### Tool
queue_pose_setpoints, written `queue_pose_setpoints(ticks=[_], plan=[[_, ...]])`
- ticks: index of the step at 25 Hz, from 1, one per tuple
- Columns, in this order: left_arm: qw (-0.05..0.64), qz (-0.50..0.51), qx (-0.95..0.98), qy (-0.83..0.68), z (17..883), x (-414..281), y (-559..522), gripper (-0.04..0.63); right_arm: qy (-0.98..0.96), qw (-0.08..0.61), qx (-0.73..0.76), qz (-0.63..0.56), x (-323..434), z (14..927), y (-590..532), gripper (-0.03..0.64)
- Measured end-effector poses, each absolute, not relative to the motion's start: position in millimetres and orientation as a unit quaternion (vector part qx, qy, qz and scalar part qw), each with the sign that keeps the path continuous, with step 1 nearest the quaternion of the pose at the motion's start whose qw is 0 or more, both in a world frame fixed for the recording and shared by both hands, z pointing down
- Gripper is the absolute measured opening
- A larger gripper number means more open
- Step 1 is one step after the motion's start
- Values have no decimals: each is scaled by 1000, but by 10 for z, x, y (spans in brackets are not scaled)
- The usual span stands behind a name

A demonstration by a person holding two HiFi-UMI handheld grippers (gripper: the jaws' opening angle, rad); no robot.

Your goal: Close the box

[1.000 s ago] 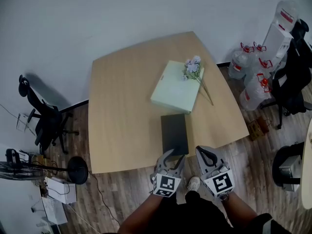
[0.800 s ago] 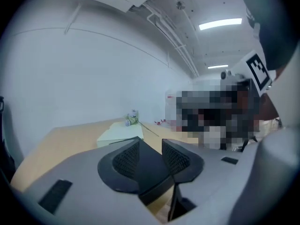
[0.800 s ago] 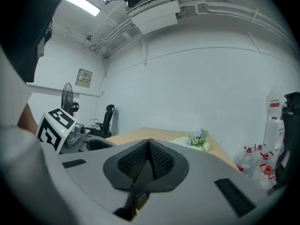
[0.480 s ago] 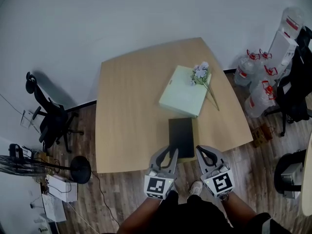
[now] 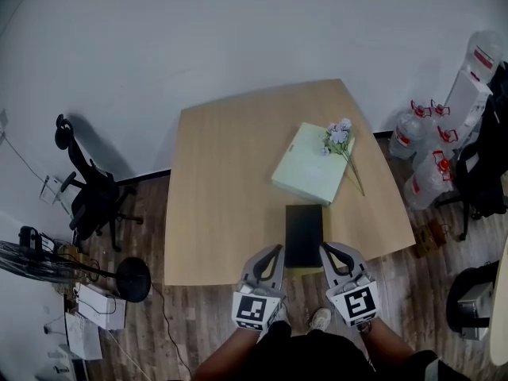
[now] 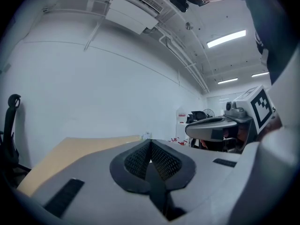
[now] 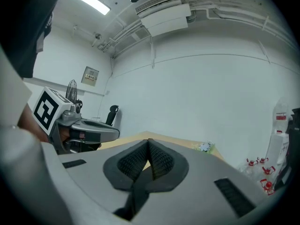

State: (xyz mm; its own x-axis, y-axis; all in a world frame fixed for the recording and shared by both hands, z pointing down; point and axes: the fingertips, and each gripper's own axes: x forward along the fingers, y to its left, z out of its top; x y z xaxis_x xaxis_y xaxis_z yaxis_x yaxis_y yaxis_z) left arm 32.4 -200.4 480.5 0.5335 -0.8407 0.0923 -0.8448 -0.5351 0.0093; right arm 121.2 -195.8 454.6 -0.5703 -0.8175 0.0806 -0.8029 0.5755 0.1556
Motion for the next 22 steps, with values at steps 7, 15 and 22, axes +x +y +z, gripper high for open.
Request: queue_pose_setpoints(ticks=[7, 15, 22], plan=[[20, 46, 878, -477, 4796, 297, -1991, 12, -879, 67, 469, -47, 1207, 4461, -2014, 12], [14, 52, 880, -471, 4765, 342, -1994, 12, -877, 69, 473, -53, 1204, 4398, -2043, 12], [25, 50, 885, -463, 4788, 368, -2003, 12, -877, 70, 472, -61, 1189, 4380, -2081, 12]])
